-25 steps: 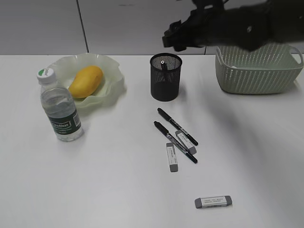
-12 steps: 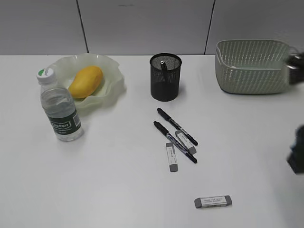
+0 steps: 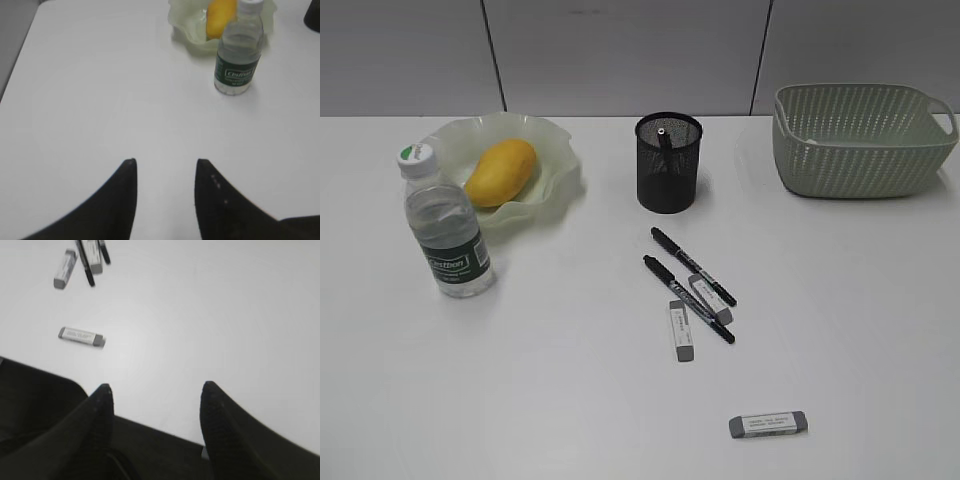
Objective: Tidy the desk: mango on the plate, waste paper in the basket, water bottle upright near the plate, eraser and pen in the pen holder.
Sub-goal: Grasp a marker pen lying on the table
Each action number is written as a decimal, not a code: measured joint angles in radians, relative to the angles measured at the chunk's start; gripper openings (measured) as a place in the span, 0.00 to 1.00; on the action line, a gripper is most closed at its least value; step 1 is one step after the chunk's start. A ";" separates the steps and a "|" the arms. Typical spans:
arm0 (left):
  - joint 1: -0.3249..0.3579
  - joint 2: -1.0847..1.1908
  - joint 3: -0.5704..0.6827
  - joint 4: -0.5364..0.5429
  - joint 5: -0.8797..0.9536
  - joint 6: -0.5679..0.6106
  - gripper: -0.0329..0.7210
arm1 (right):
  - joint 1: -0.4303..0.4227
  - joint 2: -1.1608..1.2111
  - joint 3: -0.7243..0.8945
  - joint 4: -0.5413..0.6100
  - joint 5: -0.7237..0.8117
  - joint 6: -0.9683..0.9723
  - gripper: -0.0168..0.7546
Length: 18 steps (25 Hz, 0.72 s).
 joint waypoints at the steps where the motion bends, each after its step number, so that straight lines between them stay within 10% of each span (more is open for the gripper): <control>1: 0.000 0.039 0.000 0.000 -0.001 0.003 0.43 | 0.000 -0.054 0.006 -0.011 -0.001 -0.007 0.60; 12: -0.046 0.587 -0.142 -0.259 -0.164 0.167 0.62 | -0.006 -0.302 0.013 -0.015 -0.004 -0.024 0.59; 18: -0.197 0.939 -0.281 -0.387 -0.306 0.169 0.66 | -0.121 -0.306 0.013 0.008 -0.004 -0.024 0.59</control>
